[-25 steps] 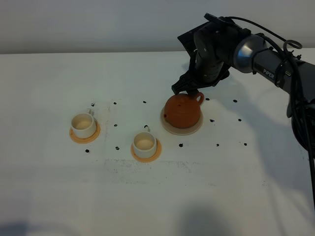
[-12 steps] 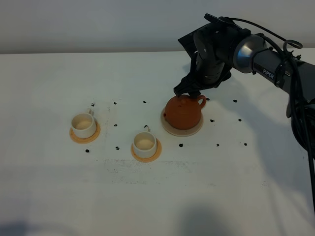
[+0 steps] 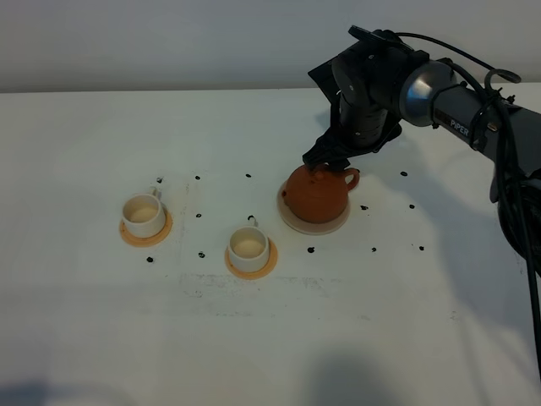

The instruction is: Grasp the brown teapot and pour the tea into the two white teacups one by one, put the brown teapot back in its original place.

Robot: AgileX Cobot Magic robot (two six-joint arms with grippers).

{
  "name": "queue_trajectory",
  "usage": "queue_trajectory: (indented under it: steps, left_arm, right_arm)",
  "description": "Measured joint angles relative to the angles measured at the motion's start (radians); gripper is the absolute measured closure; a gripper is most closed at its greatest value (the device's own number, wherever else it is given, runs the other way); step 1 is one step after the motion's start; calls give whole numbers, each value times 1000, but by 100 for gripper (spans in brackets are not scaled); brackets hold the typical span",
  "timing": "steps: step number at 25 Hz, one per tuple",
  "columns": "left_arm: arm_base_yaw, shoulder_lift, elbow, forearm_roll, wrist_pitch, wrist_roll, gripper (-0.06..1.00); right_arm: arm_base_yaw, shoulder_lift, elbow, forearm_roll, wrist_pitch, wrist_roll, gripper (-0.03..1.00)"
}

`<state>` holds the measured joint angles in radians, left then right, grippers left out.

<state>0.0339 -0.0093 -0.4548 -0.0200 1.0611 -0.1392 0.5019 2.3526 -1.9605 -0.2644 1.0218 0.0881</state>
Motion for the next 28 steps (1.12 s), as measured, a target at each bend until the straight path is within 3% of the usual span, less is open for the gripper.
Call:
queue_trajectory:
  steps: [28]
  left_arm:
    - [0, 0, 0, 0, 0, 0, 27]
  right_arm:
    - [2, -27, 9, 3, 77, -8, 38]
